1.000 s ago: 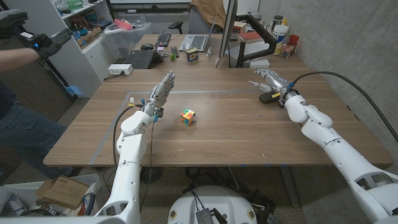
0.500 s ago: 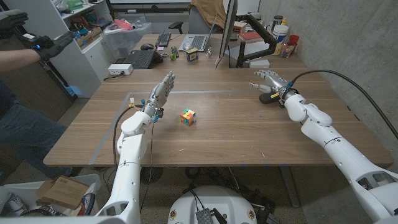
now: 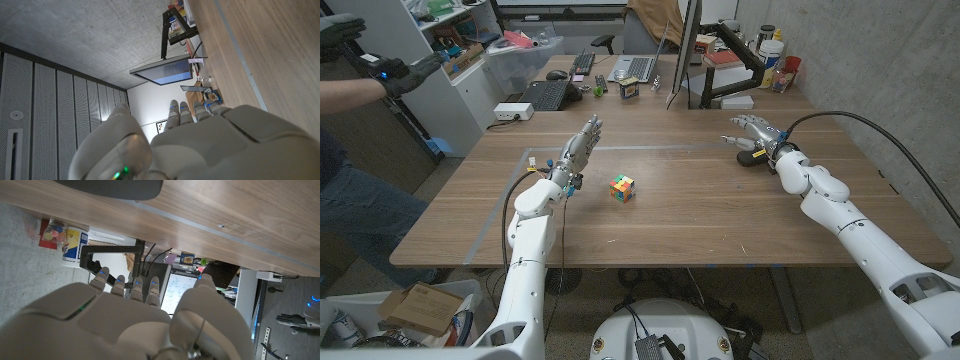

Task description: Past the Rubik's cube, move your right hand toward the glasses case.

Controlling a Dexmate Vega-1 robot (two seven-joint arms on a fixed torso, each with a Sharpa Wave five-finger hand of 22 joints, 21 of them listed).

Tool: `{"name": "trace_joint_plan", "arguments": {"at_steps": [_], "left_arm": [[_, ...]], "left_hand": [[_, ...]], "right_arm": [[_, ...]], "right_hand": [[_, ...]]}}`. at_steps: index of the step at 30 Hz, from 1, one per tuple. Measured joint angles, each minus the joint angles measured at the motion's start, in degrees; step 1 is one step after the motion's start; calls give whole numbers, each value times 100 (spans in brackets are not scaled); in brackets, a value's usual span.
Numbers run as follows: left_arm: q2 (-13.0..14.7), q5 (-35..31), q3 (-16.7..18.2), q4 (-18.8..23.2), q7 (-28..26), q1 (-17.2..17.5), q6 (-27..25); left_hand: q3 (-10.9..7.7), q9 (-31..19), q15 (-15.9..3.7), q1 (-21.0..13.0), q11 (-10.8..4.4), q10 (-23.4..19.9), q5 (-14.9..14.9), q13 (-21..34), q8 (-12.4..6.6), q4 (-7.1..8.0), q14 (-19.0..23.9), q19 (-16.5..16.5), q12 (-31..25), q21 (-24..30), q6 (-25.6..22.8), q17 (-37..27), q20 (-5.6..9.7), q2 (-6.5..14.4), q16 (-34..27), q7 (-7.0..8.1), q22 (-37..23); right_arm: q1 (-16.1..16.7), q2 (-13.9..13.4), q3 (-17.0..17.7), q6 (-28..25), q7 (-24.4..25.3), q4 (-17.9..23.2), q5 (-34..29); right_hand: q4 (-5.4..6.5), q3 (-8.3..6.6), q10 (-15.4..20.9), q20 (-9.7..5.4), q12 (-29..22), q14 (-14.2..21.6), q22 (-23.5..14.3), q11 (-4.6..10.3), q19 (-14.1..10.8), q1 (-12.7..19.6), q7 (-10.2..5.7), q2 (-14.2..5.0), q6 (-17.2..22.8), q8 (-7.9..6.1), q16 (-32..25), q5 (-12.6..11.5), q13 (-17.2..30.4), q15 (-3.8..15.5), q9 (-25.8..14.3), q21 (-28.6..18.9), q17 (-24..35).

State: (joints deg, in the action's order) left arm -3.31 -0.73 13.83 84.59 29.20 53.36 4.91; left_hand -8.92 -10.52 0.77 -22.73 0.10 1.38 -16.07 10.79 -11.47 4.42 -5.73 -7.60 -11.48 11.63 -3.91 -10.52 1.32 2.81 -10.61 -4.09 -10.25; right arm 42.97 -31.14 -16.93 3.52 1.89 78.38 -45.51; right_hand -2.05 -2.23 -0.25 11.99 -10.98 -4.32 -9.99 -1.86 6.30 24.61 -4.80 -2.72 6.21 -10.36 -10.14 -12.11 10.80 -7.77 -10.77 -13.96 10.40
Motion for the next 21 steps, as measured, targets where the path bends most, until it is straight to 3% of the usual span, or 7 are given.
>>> {"name": "trace_joint_plan", "arguments": {"at_steps": [18, 21], "left_arm": [[72, -11, 4, -40, 100, -75, 19], [103, -27, -3, -34, 119, -78, -3]], "left_hand": [[0, 0, 0, -23, 0, 0, 46, 0, 0, 0, 0, 0, 0, 0, 1, 0, 0, 23, 0, 0, 0], [0, 0, 0, -23, 0, 0, 46, 0, 0, 0, 0, -21, 0, 0, 1, 0, -22, 23, 0, 0, 0]], "right_arm": [[-81, 51, -85, -329, -201, -82, -20], [-99, 67, -94, -374, -227, -121, -9]], "right_hand": [[-49, 0, 1, 0, 0, 1, -30, 1, 1, 0, 0, 0, 1, -1, 0, 0, -1, 0, 0, 44, 1], [-48, 0, 16, 8, -28, 1, -30, -14, 96, 0, 0, 0, 1, -27, -21, 0, -1, 0, 0, 105, 1]]}}
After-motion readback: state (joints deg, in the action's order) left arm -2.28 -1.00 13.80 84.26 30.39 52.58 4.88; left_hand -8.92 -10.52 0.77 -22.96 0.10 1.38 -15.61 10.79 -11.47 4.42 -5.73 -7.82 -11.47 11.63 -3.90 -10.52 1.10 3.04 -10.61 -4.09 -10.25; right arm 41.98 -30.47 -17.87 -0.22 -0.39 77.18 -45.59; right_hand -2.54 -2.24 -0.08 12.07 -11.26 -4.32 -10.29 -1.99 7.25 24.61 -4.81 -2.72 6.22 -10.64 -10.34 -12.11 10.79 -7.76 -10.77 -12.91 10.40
